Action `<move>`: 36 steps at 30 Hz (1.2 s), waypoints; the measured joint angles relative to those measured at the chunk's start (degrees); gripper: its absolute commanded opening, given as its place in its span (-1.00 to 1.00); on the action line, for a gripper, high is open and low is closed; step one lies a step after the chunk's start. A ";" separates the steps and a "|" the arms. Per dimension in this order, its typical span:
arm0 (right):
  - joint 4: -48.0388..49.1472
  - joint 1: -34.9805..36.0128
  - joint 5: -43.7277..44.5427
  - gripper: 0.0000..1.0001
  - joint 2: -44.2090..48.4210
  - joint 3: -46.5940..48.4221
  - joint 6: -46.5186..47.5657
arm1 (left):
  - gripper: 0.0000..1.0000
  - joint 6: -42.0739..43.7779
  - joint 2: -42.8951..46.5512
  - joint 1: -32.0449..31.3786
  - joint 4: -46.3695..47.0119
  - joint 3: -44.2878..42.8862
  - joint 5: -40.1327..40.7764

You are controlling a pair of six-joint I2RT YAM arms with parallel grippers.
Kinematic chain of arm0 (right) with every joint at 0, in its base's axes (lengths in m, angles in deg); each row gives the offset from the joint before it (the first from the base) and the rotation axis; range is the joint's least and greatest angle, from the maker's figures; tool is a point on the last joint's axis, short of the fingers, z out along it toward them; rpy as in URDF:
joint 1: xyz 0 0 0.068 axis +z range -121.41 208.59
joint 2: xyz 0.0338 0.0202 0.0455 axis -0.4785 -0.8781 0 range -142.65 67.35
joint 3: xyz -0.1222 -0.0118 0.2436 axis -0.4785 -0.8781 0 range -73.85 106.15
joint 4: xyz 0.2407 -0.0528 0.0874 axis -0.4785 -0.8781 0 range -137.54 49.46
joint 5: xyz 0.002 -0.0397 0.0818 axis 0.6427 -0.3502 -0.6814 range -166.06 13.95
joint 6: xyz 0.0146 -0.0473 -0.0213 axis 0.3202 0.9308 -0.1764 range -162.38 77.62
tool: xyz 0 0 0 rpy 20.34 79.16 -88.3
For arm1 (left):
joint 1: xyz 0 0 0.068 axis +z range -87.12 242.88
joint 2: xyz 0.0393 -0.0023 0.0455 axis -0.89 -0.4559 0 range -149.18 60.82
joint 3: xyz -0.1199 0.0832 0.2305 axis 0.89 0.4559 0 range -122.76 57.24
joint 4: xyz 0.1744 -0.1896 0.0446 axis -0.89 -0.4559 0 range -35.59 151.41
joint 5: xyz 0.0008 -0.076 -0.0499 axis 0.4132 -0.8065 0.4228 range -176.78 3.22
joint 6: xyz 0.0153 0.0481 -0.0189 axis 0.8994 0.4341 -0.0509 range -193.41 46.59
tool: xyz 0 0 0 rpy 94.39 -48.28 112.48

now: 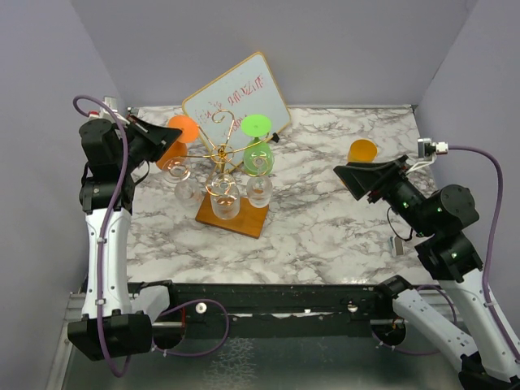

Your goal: Place the wine glass upside down on the wine glass rack

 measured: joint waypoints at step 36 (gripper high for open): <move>-15.52 0.00 20.17 0.53 -6.62 3.96 1.68 | 0.78 17.42 0.52 -0.79 -13.38 -7.80 5.79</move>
